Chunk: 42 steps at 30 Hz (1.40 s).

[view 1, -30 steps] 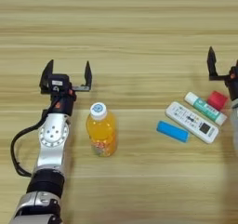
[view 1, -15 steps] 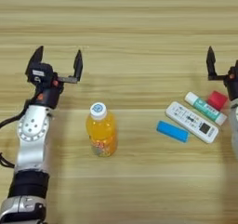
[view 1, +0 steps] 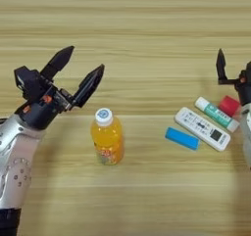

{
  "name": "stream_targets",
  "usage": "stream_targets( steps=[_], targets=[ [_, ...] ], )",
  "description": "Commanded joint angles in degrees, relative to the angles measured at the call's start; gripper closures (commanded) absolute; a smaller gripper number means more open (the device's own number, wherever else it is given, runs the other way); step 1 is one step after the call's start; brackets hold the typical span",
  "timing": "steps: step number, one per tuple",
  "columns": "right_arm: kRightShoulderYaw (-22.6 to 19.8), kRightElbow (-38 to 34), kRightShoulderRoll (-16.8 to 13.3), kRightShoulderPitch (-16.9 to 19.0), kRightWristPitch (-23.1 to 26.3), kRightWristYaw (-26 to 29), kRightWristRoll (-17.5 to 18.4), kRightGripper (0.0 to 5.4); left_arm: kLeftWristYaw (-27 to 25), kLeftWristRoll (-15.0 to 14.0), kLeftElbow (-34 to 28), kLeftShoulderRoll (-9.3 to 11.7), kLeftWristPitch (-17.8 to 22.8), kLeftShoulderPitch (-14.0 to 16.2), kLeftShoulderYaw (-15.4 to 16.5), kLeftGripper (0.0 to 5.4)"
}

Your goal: Move the objects on the table

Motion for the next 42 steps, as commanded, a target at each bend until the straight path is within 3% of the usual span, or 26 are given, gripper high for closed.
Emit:
stream_targets(
  steps=[1, 8, 13, 18, 25, 40, 42],
  targets=[
    [0.4, -0.7, 0.4, -0.3, -0.4, -0.1, -0.4, 0.04, -5.8, 0.5, -1.8, 3.5, 2.1, 2.4, -1.0, 0.0],
    [0.7, -1.1, 0.4, -0.1, -0.3, -0.4, -0.5, 0.04, -13.4, 11.1, 1.9, 8.1, -2.6, 4.7, -4.0, 0.0],
    [0.9, -1.1, 0.3, -0.2, -0.2, -0.6, -0.9, 0.04, -16.9, 14.9, 3.6, 10.1, -3.6, 6.2, -6.2, 0.0],
    [0.9, -1.0, 0.4, -0.2, -0.2, -0.7, -1.1, 0.04, -17.3, 18.6, 6.4, 10.6, -4.6, 6.2, -7.7, 0.0],
    [1.1, -1.0, 0.4, -0.2, -0.2, -0.9, -1.4, 0.04, -17.7, 18.9, 8.5, 9.8, -5.7, 5.9, -7.9, 0.0],
    [1.6, -1.0, 0.3, -0.1, -0.4, -1.1, -1.7, 0.0, -17.2, 19.0, 10.0, 8.6, -6.9, 5.0, -7.7, 1.89],
    [1.6, -0.9, 0.4, -0.2, -0.4, -0.9, -1.6, 0.0, -17.3, 18.9, 10.2, 8.6, -6.9, 4.8, -7.7, 1.91]
  ],
)
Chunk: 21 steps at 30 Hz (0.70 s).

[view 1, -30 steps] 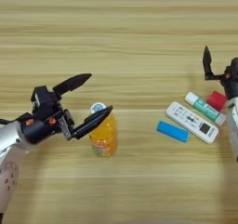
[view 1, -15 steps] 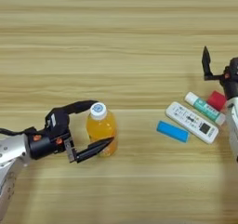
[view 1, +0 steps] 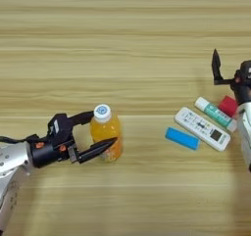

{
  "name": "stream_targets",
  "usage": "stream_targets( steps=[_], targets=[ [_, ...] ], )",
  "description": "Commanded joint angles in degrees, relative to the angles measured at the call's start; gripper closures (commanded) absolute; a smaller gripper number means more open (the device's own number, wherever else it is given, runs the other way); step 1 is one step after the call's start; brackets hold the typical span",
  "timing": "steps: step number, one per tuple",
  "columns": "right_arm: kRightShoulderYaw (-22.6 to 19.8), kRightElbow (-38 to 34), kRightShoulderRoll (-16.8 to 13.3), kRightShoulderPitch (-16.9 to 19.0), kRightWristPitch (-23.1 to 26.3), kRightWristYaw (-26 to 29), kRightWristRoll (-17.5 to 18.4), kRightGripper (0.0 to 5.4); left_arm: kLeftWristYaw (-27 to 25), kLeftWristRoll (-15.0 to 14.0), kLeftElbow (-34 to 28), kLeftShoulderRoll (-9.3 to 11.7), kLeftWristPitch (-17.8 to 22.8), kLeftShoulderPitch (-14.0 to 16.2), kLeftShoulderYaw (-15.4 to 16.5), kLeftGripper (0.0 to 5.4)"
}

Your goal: Move the objects on the table

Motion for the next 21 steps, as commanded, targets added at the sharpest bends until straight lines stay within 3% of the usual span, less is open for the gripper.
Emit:
stream_targets(
  steps=[1, 4, 8, 12, 21],
  targets=[
    [0.2, -0.4, 0.3, -0.2, -0.4, 0.5, 0.2, 0.0, 0.1, 0.6, 0.4, -0.1, -0.7, -1.0, -0.2, 1.91],
    [1.8, -1.9, 0.5, 0.2, 1.0, 5.5, 2.2, 0.0, 0.1, 0.4, 0.4, -0.1, -0.8, -1.3, 0.1, 1.91],
    [5.4, -11.2, 0.2, 1.6, 7.0, 18.1, 9.6, 0.0, -1.2, -2.5, -1.2, 0.1, 0.5, -2.1, 0.9, 1.91],
    [8.1, -21.0, -1.5, 4.0, 14.5, 27.8, 15.5, 0.0, -1.7, -3.6, -2.1, 0.3, 1.5, -4.2, 1.1, 1.91],
    [12.9, -38.4, -11.3, 8.9, 31.0, 48.4, 24.6, 0.0, -3.7, -3.7, -3.8, 0.2, 3.7, -10.5, -0.9, 1.91]
  ],
)
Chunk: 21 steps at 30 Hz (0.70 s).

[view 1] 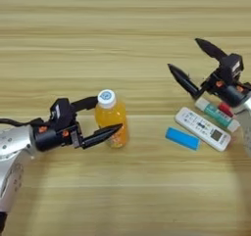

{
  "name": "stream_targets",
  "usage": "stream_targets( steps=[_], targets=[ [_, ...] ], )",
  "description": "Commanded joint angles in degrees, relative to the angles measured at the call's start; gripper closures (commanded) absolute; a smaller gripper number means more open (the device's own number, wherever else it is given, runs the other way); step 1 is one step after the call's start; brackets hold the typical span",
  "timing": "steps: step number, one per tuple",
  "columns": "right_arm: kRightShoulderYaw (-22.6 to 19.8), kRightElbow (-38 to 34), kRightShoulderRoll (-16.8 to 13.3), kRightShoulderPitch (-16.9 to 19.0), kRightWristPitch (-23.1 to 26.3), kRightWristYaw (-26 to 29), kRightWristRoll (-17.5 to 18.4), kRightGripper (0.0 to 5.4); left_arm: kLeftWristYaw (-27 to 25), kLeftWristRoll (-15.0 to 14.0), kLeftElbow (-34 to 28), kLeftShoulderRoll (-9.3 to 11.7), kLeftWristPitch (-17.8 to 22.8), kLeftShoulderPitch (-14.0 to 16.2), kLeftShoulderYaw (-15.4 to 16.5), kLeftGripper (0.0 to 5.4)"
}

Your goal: Move the objects on the table

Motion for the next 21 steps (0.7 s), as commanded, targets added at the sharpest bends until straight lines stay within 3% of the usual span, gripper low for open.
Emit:
stream_targets(
  steps=[1, 5, 8, 13, 21],
  targets=[
    [1.7, -6.2, -6.0, 2.3, 7.0, 9.7, 4.1, 0.0, -1.4, -0.8, -1.9, 0.3, 0.6, -3.7, -1.2, 1.91],
    [4.2, -9.4, -11.1, 3.0, 11.7, 17.7, 4.0, 0.0, -2.7, -0.1, -1.8, 0.4, 0.8, -5.6, -2.9, 1.91],
    [5.5, -10.3, -12.8, 2.4, 14.0, 20.9, 3.6, 0.0, -3.5, 0.2, -2.1, 0.7, 1.3, -6.4, -3.9, 1.91],
    [7.0, -10.4, -13.0, 0.8, 16.6, 23.5, 3.0, 0.0, -3.8, 0.3, -2.8, 0.7, 2.0, -7.7, -4.9, 1.91],
    [9.9, -9.6, -10.4, -0.9, 17.1, 22.6, 0.1, 0.0, -4.5, 0.4, -2.0, -0.2, 2.4, -10.4, -6.6, 1.91]
  ],
)
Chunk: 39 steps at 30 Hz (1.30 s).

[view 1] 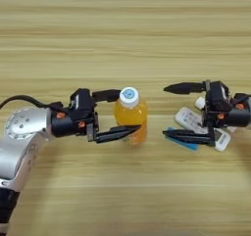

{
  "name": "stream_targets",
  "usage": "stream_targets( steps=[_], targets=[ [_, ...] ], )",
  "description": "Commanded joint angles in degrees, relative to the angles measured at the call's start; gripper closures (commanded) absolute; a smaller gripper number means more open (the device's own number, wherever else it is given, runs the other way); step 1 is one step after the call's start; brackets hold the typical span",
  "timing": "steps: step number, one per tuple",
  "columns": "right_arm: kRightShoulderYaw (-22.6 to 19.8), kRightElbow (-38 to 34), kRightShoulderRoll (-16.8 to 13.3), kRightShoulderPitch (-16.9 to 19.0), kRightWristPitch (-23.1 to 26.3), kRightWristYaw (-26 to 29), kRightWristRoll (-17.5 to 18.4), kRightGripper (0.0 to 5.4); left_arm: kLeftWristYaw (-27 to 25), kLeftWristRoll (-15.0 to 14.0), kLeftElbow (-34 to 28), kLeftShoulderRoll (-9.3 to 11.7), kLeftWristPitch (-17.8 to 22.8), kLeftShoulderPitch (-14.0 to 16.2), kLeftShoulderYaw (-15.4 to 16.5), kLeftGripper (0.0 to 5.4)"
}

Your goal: Move the objects on the table

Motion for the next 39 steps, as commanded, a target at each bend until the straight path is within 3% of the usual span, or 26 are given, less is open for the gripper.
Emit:
stream_targets(
  steps=[1, 15, 33, 39],
  targets=[
    [1.8, 0.5, 1.5, -1.6, -0.1, -0.8, -2.6, 0.0, -0.4, 0.1, -0.5, -0.4, 0.3, -3.0, -0.7, 1.91],
    [5.1, 1.0, 5.4, -1.9, -0.1, -1.3, -4.8, 0.0, -0.9, 0.6, 0.7, -2.4, 0.5, -7.0, -3.9, 1.91],
    [5.6, 1.5, 7.6, -3.0, -0.7, -2.1, -5.5, 1.9, -1.1, 1.4, 3.0, -3.5, -0.4, -8.1, -4.5, 1.91],
    [5.0, 0.9, 7.5, -3.4, -0.6, -2.2, -5.3, 1.94, -1.3, 1.6, 3.3, -3.2, -0.8, -7.7, -4.3, 1.91]
  ],
)
